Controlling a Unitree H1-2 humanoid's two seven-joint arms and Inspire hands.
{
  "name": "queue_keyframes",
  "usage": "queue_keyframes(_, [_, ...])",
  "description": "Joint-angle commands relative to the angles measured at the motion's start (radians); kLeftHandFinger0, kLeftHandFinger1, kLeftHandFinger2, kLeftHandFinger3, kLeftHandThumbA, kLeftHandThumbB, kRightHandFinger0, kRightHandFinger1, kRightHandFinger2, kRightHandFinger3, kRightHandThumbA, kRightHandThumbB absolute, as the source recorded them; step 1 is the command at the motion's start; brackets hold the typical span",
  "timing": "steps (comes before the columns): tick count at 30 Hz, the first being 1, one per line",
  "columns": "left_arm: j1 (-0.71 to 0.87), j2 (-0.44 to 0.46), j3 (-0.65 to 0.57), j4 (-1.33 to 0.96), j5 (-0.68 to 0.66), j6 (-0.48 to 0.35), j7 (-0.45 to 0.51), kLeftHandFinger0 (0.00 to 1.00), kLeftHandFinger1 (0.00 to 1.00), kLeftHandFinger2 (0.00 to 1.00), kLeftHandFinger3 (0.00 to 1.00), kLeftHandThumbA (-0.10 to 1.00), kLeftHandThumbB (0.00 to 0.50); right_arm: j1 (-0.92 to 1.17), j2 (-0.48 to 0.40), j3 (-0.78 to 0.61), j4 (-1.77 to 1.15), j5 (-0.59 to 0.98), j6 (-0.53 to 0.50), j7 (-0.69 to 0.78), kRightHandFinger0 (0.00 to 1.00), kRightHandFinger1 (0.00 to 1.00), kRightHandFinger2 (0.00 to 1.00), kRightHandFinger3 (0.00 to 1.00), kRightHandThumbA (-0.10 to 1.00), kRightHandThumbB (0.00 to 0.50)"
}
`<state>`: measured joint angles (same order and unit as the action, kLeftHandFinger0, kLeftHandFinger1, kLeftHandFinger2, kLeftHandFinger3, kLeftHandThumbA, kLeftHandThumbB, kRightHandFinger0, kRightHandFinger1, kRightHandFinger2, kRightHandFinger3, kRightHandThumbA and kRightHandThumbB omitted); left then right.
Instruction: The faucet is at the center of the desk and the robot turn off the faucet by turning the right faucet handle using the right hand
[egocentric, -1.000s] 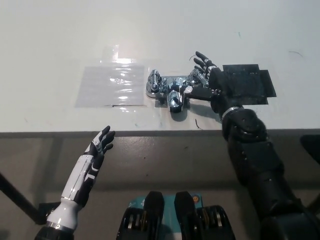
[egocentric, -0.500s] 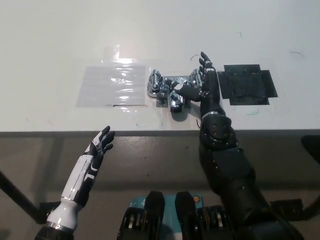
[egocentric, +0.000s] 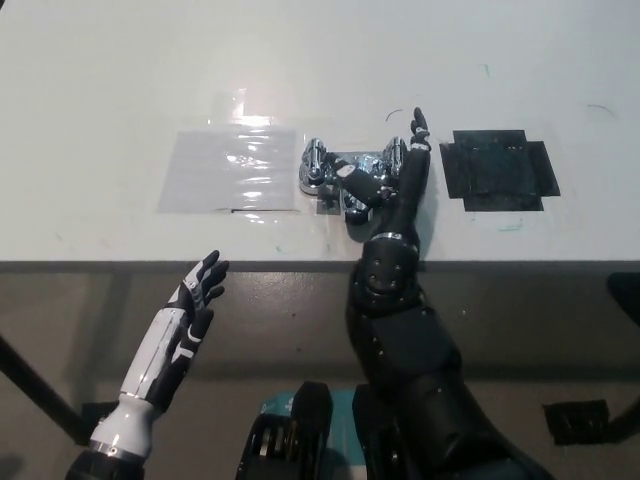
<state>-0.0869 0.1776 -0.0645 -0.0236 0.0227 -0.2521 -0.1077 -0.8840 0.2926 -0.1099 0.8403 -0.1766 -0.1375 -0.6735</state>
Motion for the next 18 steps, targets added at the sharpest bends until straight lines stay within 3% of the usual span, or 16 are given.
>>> queue_keyframes(1, [-0.027,0.027,0.005,-0.034,0.009,-0.003,-0.02,1.0,1.0,1.0,1.0,0.94,0.246,-0.023,0.019,0.062,-0.171,-0.095,-0.134,-0.072,1.0,1.0,1.0,1.0,1.0,0.125])
queue_keyframes(4, [-0.029,0.026,0.005,-0.029,0.012,-0.005,-0.017,1.0,1.0,1.0,1.0,0.95,0.248,0.026,-0.002,0.081,-0.308,-0.128,-0.103,-0.074,1.0,1.0,1.0,1.0,1.0,0.169])
queue_keyframes(7, [-0.029,0.029,0.006,-0.026,0.015,-0.009,-0.015,1.0,1.0,1.0,1.0,0.95,0.243,0.066,-0.027,0.093,-0.414,-0.145,-0.14,-0.056,1.0,1.0,1.0,1.0,1.0,0.167])
queue_keyframes(8, [-0.029,0.028,0.006,-0.026,0.012,-0.006,-0.015,1.0,1.0,1.0,1.0,0.95,0.244,0.081,-0.036,0.098,-0.452,-0.15,-0.166,-0.05,1.0,1.0,1.0,1.0,1.0,0.141])
queue_keyframes(9, [-0.026,0.027,0.006,-0.026,0.009,-0.004,-0.016,1.0,1.0,1.0,1.0,0.95,0.243,0.108,-0.049,0.107,-0.525,-0.158,-0.15,-0.027,1.0,1.0,1.0,1.0,1.0,0.162])
queue_keyframes(11, [-0.025,0.028,0.006,-0.025,0.003,-0.009,-0.018,1.0,1.0,1.0,1.0,0.95,0.242,0.15,-0.065,0.108,-0.666,-0.181,-0.093,-0.007,1.0,1.0,1.0,1.0,1.0,0.253])
queue_keyframes(13, [-0.025,0.029,0.007,-0.024,-0.001,-0.009,-0.02,1.0,1.0,1.0,1.0,0.95,0.244,0.179,-0.083,0.112,-0.775,-0.2,-0.062,0.019,1.0,1.0,1.0,1.0,1.0,0.284])
queue_keyframes(18, [-0.024,0.029,0.006,-0.035,-0.009,0.001,-0.024,1.0,1.0,1.0,1.0,0.95,0.249,0.237,-0.115,0.129,-0.985,-0.285,-0.06,0.045,1.0,1.0,1.0,1.0,1.0,0.291])
